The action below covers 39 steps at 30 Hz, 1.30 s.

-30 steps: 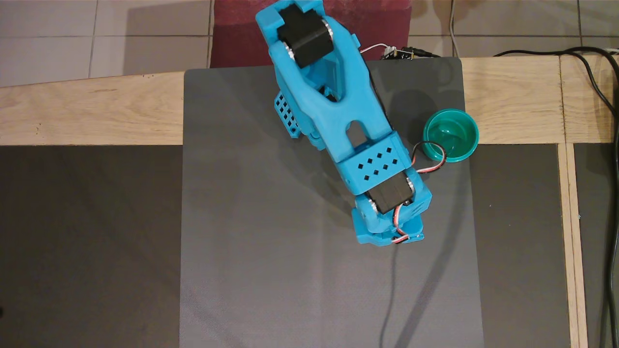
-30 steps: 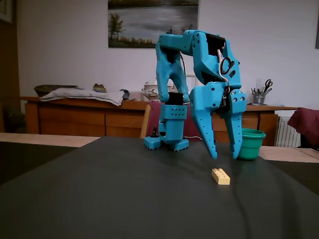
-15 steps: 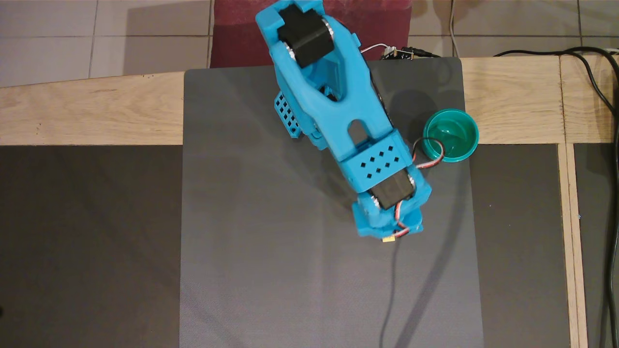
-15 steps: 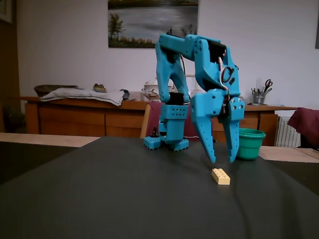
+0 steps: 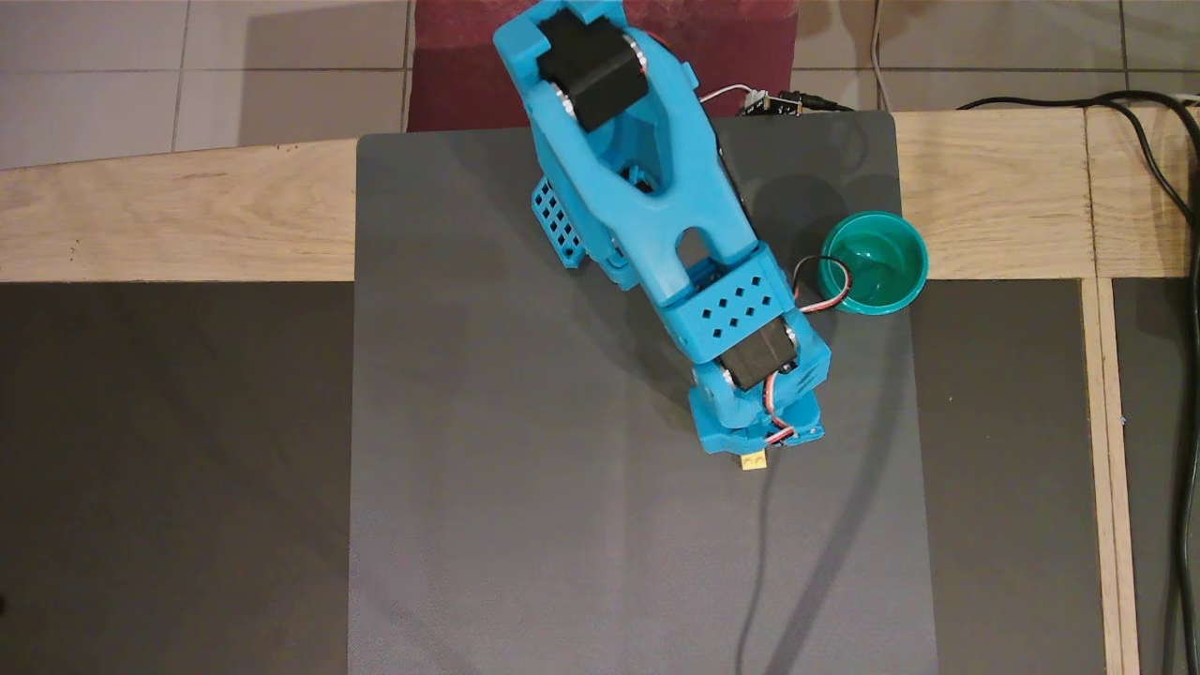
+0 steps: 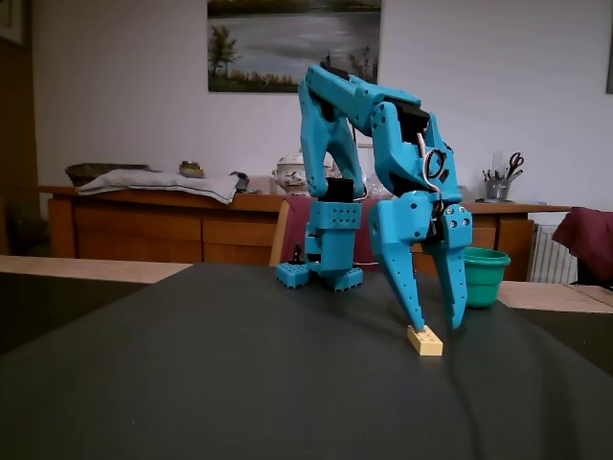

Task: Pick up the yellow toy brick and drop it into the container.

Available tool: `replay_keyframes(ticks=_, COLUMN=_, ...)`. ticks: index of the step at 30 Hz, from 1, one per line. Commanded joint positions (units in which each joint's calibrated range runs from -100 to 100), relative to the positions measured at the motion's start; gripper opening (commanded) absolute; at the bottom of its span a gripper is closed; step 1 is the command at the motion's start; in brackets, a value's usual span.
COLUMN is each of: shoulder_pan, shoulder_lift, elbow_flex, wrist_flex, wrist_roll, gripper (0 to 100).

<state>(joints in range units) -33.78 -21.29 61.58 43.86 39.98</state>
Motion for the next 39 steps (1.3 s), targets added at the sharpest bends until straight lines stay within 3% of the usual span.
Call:
replay_keyframes(ticks=1, shoulder_pan=0.3, shoulder_lift=2.5, elbow_flex=-0.3, wrist_flex=-1.4, wrist_roll=0.0, gripper=12)
replay_keyframes(ticks=39, shoulder_pan=-1.5, shoulder_lift=3.5, elbow_flex=-5.6, wrist_flex=6.9, wrist_roll=-1.4, gripper=12)
